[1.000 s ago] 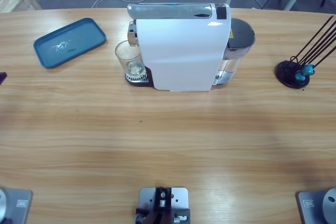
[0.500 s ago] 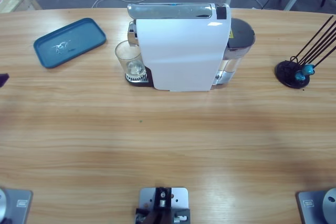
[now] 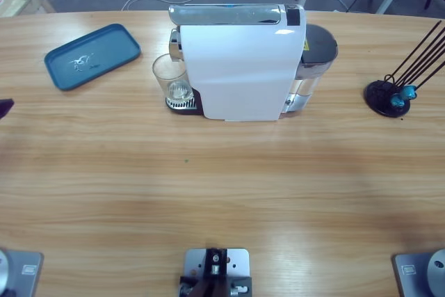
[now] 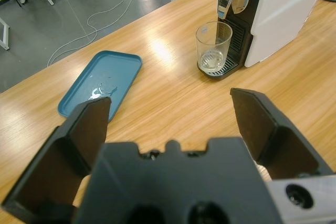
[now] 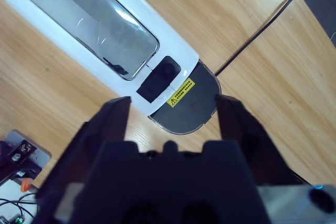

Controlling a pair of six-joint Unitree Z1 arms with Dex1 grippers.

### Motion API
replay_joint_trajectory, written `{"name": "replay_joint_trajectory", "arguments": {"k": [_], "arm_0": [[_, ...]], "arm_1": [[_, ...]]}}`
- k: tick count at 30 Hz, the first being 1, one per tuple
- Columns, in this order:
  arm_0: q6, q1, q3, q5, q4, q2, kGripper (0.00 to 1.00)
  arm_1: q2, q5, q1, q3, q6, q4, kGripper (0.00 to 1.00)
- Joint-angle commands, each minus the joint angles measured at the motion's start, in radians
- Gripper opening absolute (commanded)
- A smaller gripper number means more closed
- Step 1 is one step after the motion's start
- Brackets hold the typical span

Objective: Pour coffee

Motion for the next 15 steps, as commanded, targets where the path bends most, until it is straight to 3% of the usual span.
{"name": "replay_joint_trajectory", "arguments": {"k": [1,15], "arm_0": [[-0.005,-0.004,0.041,-0.010,-0.010,0.027,0.991],[0.005,-0.004,0.035,-0.028,-0.011,0.028,0.977]], "arm_1": [[0.003,0.017,0.000,0.024,0.015,0.023,1.000],[0.000,0.019,0.000,0.026,0.014,0.035,1.000]]}}
